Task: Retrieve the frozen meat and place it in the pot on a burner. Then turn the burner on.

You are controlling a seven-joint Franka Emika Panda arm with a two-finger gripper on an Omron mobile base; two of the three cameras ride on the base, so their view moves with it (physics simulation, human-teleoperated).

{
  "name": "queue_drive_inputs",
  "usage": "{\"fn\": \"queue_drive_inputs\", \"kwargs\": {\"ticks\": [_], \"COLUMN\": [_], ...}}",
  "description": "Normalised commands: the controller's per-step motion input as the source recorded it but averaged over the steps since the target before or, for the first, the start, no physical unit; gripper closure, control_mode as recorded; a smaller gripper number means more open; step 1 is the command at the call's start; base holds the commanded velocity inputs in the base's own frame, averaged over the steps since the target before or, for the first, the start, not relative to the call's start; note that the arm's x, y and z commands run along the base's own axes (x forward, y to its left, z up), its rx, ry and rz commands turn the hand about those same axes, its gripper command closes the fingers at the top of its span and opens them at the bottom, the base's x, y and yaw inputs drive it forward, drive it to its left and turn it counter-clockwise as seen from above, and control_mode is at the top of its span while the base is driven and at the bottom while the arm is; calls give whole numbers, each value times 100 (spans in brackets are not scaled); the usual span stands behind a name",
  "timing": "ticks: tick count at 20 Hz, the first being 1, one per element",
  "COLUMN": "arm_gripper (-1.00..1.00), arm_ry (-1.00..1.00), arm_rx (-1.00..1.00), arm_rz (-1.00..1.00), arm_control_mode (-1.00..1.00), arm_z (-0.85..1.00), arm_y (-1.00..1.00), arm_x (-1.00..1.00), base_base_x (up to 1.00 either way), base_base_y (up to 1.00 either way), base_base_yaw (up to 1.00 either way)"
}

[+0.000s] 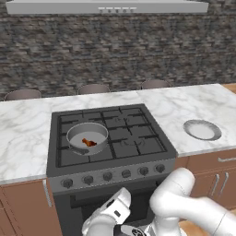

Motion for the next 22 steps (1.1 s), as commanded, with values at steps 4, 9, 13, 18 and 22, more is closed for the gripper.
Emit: {"fn": "queue_drive_inputs", "kwargs": {"ticks": [4,9,13,18,22], "arm_gripper": [-100,-100,-100,-100,-100], "arm_ry": [-4,0,0,0,-6], "arm_rx": [18,3,0,2,31], "arm_rz": [-7,0,0,0,-2], "arm_control_mode": [-100,-100,-100,-100,-100], "arm_z": [1,0,0,0,0], "arm_y": [-24,-3,0,0,27], "arm_x": [0,0,0,0,4], "base_base_x": [0,0,0,0,0], "base_base_y": [0,0,0,0,0], "base_base_yaw": [0,0,0,0,0]}}
